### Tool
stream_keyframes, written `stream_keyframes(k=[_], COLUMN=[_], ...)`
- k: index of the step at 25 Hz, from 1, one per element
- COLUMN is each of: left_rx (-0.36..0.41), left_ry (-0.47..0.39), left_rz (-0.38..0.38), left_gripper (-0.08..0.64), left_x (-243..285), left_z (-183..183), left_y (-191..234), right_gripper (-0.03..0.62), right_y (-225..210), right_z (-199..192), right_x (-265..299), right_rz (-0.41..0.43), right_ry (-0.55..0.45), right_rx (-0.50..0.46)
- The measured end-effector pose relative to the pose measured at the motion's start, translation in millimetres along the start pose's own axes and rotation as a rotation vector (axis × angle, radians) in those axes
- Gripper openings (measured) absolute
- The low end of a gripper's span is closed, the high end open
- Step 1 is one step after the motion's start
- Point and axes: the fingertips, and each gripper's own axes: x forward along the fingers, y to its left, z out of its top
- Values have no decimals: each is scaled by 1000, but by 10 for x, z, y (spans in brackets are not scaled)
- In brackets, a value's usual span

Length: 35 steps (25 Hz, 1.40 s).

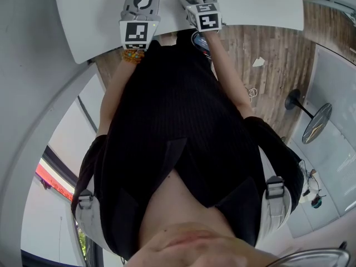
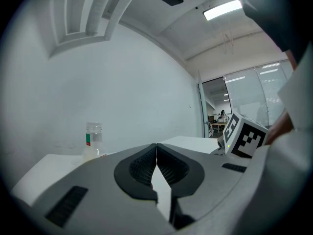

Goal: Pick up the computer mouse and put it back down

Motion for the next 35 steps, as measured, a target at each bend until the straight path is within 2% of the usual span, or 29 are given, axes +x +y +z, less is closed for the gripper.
stream_keyframes(k=[10, 22, 29, 35], left_rx=[-1, 1, 2, 5], left_ry=[5, 16, 18, 13], left_rz=[20, 6, 9, 13], left_gripper=[14, 14, 14, 14], left_x=[-47, -88, -126, -154], left_z=[-24, -63, -72, -59], left_y=[54, -17, -29, -26], right_gripper=[275, 275, 275, 278], right_y=[71, 78, 121, 112], right_z=[-310, -315, -302, -297], right_x=[188, 221, 223, 207], right_rz=[11, -7, -4, -23], right_ry=[106, 97, 125, 88], right_rx=[7, 36, -4, -4])
